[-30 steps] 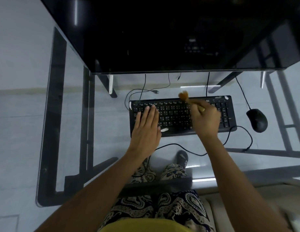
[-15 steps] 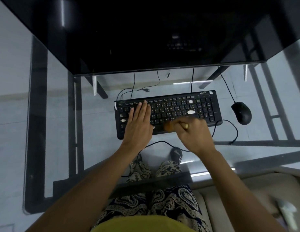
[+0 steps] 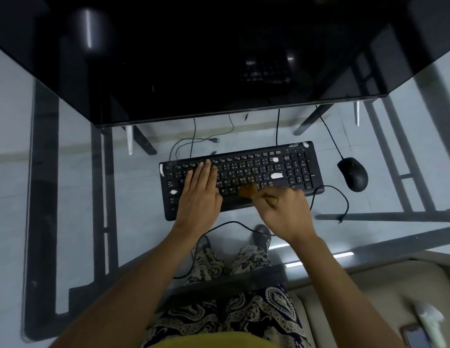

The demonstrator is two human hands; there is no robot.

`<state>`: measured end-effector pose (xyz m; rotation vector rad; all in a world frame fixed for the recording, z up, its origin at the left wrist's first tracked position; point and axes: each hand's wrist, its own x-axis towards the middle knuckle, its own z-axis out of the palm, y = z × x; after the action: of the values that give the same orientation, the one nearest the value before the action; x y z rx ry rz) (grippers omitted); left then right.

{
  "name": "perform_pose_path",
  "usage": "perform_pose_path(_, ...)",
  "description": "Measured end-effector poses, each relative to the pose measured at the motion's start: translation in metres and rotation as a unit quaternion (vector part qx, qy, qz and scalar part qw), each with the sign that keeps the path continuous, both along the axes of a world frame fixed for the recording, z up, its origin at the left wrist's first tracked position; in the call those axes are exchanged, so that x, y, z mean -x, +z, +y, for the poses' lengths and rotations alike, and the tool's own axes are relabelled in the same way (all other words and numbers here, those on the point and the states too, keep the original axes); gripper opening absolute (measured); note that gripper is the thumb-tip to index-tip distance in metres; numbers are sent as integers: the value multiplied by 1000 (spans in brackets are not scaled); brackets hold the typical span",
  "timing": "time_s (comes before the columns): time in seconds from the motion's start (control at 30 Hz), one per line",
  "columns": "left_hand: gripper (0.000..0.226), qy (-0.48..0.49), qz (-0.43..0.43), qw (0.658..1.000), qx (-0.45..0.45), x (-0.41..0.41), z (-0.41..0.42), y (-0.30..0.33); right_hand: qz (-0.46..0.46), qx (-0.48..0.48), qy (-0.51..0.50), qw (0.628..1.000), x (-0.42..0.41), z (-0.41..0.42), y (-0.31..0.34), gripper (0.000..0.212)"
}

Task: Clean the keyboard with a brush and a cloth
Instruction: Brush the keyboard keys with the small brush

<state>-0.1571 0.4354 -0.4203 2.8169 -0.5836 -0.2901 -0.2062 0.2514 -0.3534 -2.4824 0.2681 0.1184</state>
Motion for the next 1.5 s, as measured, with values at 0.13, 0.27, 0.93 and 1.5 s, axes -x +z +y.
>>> perform_pose_path(0.13, 60, 18, 3, 1000, 7, 0, -4, 0, -68, -24, 2, 997, -18, 11, -1, 34)
perform_pose_path(0.27, 60, 23, 1, 1000, 7, -1, -9, 1, -15, 8, 8, 1000, -29, 13, -7, 26)
perform_pose_path(0.93, 61, -15, -2, 1000, -10, -9, -34, 4, 26, 4, -5, 1000, 23, -16, -2, 30)
perform_pose_path(1.5, 61, -78, -15, 996, -46, -1, -56, -5, 14, -106, -177, 978, 39, -54, -7, 23)
